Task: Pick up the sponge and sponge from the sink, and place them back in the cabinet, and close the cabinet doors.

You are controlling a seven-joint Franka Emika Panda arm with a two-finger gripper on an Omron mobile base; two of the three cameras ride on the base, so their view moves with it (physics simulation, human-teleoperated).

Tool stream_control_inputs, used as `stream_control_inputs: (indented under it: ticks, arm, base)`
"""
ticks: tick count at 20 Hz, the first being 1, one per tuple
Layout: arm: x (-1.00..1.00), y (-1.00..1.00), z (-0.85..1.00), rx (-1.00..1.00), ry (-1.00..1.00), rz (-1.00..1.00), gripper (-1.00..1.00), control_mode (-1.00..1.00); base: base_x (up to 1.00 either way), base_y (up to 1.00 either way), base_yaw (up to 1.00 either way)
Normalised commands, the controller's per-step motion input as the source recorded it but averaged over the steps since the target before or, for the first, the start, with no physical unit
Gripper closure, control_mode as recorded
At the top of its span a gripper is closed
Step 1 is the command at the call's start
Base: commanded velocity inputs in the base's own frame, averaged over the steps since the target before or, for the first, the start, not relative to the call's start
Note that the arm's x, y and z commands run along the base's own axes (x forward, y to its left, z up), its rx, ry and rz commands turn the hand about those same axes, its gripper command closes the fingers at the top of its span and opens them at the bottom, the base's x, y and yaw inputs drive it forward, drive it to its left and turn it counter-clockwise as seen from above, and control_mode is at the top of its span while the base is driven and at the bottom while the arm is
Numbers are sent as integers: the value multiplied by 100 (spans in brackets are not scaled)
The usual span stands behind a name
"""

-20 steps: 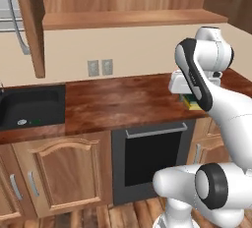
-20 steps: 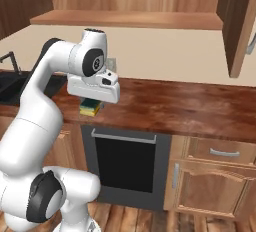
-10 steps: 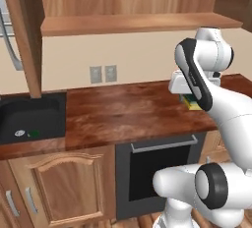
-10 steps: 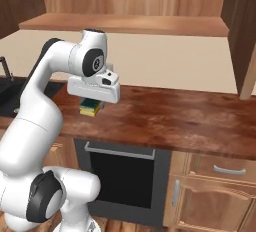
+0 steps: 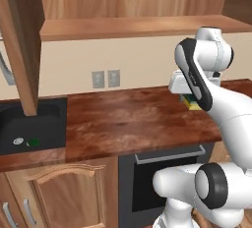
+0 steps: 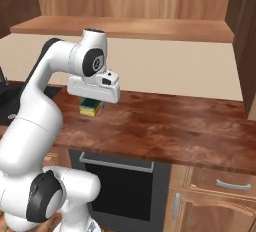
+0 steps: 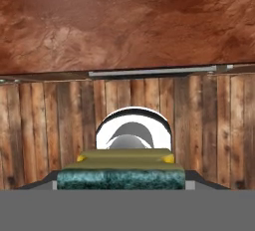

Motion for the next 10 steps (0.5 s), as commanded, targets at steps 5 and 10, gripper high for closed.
stream_control_inputs:
  ticks: [5, 10]
  arm:
    - [0, 0, 0, 0, 0, 0, 100, 100]
    - [0, 0, 0, 0, 0, 0, 100, 100]
  base:
    - [35, -23, 1]
    - [37, -24, 0]
